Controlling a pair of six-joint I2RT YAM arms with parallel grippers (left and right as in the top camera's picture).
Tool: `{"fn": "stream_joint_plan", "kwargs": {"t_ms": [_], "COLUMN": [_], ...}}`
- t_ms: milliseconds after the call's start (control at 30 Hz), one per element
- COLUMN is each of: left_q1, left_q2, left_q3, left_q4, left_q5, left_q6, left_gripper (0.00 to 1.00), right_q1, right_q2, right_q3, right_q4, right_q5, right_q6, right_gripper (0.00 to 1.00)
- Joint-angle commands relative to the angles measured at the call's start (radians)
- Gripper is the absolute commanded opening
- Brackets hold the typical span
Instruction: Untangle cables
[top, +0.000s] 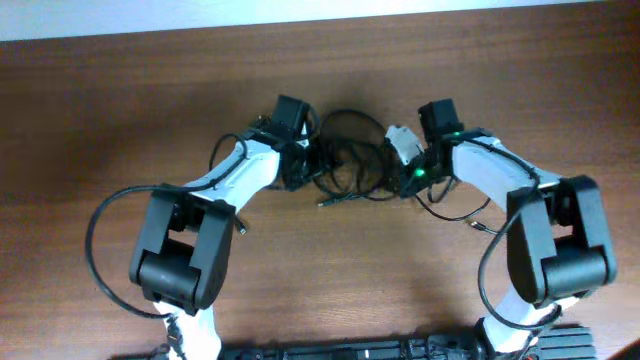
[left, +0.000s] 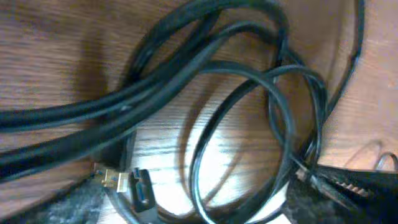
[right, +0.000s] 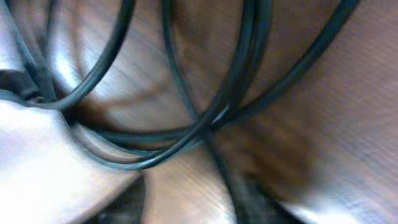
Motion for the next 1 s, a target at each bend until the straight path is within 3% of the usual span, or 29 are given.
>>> {"fn": "stream_joint_plan", "kwargs": {"t_ms": [0, 67, 100, 133, 200, 367, 500, 667, 833, 900, 967], "left_q1": [-0.050, -0.060, -0.060, -0.060, -0.060, -0.048, 0.061, 0.223, 0.244, 0.246, 0.255], "left_q2": [0.061, 0.061, 0.061, 0.061, 0.061, 0.061, 0.060, 0.060, 0.061, 0.061, 0.061], "left_q3": [-0.044, -0.044, -0.044, -0.044, -0.044, -0.043, -0.043, -0.044, -0.044, -0.044, -0.044], "left_q4": [-0.030, -0.074, -0.088, -0.104, -0.105, -0.110, -0.181, -0.245, -0.253, -0.287, -0.344], "left_q5": [-0.153, -0.215, -0.229, -0.261, -0.264, -0.290, -0.283, -0.287, -0.317, -0.367, -0.499], "left_q6": [-0.021, -0.021, -0.021, -0.021, -0.021, -0.020, -0.020, 0.059, 0.059, 0.058, 0.018], "left_gripper": [0.53, 0.13, 0.03, 0.00, 0.06, 0.06, 0.06, 0.07, 0.09, 0.01, 0.00], "right_q1": [0.036, 0.021, 0.008, -0.004, -0.034, -0.130, -0.265, -0.477, -0.474, -0.476, -0.505], "right_q2": [0.109, 0.105, 0.093, 0.071, 0.005, -0.218, -0.369, -0.401, -0.401, -0.401, -0.407], "right_q3": [-0.025, -0.023, -0.020, -0.012, 0.024, 0.206, 0.326, 0.363, 0.363, 0.375, 0.409], "right_q4": [0.001, 0.001, -0.004, -0.018, -0.054, -0.222, -0.221, -0.254, -0.263, -0.255, -0.265], "right_q5": [0.311, 0.317, 0.316, 0.311, 0.309, 0.306, 0.306, 0.231, 0.181, 0.361, 0.593], "right_q6": [0.086, 0.195, 0.222, 0.228, 0.229, 0.228, 0.311, 0.429, 0.399, 0.420, 0.576], "right_gripper": [0.04, 0.04, 0.04, 0.04, 0.04, 0.04, 0.04, 0.04, 0.04, 0.04, 0.04]}}
